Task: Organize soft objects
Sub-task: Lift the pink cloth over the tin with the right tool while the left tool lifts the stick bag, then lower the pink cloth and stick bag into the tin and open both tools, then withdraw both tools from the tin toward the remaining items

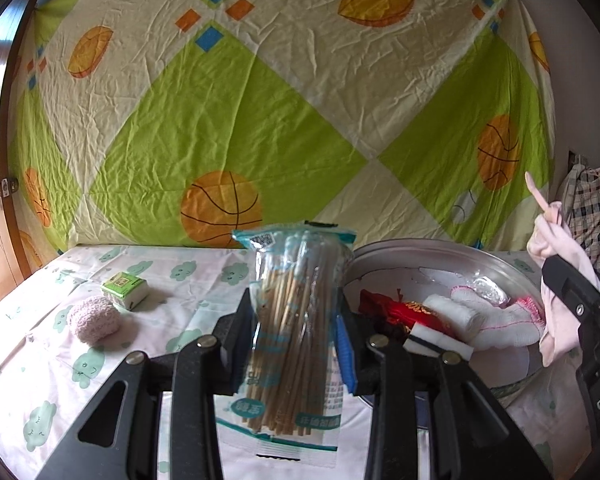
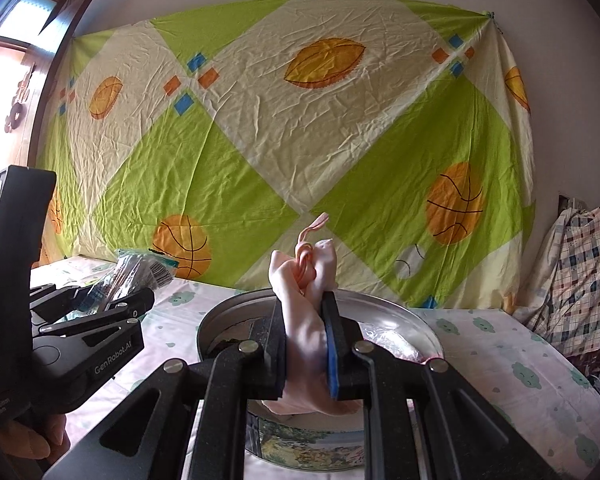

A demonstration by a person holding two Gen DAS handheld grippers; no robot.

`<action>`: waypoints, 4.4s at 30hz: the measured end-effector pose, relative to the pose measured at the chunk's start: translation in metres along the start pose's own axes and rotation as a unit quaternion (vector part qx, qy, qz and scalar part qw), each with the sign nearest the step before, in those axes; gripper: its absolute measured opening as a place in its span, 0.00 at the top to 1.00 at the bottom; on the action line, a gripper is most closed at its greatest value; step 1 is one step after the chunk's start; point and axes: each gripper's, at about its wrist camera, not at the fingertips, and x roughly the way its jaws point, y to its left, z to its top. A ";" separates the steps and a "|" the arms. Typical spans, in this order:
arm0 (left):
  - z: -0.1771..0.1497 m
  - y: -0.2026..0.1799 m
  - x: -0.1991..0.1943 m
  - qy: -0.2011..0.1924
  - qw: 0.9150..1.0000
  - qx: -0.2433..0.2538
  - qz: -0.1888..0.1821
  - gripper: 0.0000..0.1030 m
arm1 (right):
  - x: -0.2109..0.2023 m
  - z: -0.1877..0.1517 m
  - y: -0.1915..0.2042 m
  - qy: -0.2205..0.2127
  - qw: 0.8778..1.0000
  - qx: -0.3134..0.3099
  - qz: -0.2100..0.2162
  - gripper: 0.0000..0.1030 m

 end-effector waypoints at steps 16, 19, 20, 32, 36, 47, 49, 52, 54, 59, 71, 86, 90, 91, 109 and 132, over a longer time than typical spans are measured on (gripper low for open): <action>0.011 -0.034 -0.001 -0.012 0.999 0.017 -0.035 0.66 | 0.008 0.000 -0.046 0.007 0.999 0.026 -0.042 0.84; 0.013 -0.041 0.001 -0.007 0.999 0.017 -0.048 0.66 | 0.010 0.000 -0.055 0.009 0.998 0.033 -0.053 0.84; 0.013 -0.043 0.002 -0.005 0.998 0.017 -0.052 0.66 | 0.011 0.000 -0.058 0.010 0.998 0.035 -0.056 0.84; 0.018 -0.077 0.014 0.001 0.996 0.034 -0.088 0.66 | 0.026 0.000 -0.088 0.022 0.994 0.045 -0.095 0.84; 0.020 -0.084 0.021 0.009 0.995 0.028 -0.100 0.66 | 0.031 0.001 -0.095 0.026 0.993 0.047 -0.104 0.84; 0.026 -0.099 0.038 0.020 0.993 0.024 -0.114 0.66 | 0.048 0.003 -0.111 0.032 0.990 0.056 -0.128 0.84; 0.027 -0.102 0.042 0.024 0.993 0.024 -0.116 0.66 | 0.052 0.003 -0.113 0.035 0.989 0.056 -0.130 0.84; 0.029 -0.106 0.047 0.026 0.993 0.026 -0.116 0.66 | 0.058 0.003 -0.115 0.039 0.989 0.052 -0.134 0.84; 0.029 -0.108 0.049 0.028 0.992 0.027 -0.117 0.66 | 0.061 0.003 -0.116 0.040 0.989 0.051 -0.136 0.84; 0.028 -0.111 0.056 0.036 0.992 0.029 -0.119 0.66 | 0.069 0.004 -0.114 0.044 0.989 0.041 -0.136 0.84; 0.031 -0.106 0.078 0.072 0.989 0.013 -0.127 0.66 | 0.094 0.002 -0.105 0.060 0.990 0.012 -0.130 0.84; 0.034 -0.095 0.095 0.106 0.986 -0.001 -0.128 0.66 | 0.120 -0.003 -0.091 0.109 0.991 0.007 -0.083 0.84; 0.033 -0.096 0.097 0.110 0.986 0.003 -0.126 0.66 | 0.124 -0.006 -0.089 0.123 0.990 0.010 -0.071 0.84; 0.033 -0.096 0.098 0.113 0.986 0.003 -0.125 0.66 | 0.125 -0.006 -0.089 0.126 0.990 0.012 -0.067 0.84; 0.027 -0.093 0.105 0.133 0.985 0.015 -0.107 0.64 | 0.132 -0.014 -0.079 0.157 0.987 0.013 -0.014 0.70; 0.019 -0.037 0.049 0.000 1.000 0.012 0.003 0.00 | 0.053 -0.005 -0.093 0.004 0.991 0.083 -0.108 0.04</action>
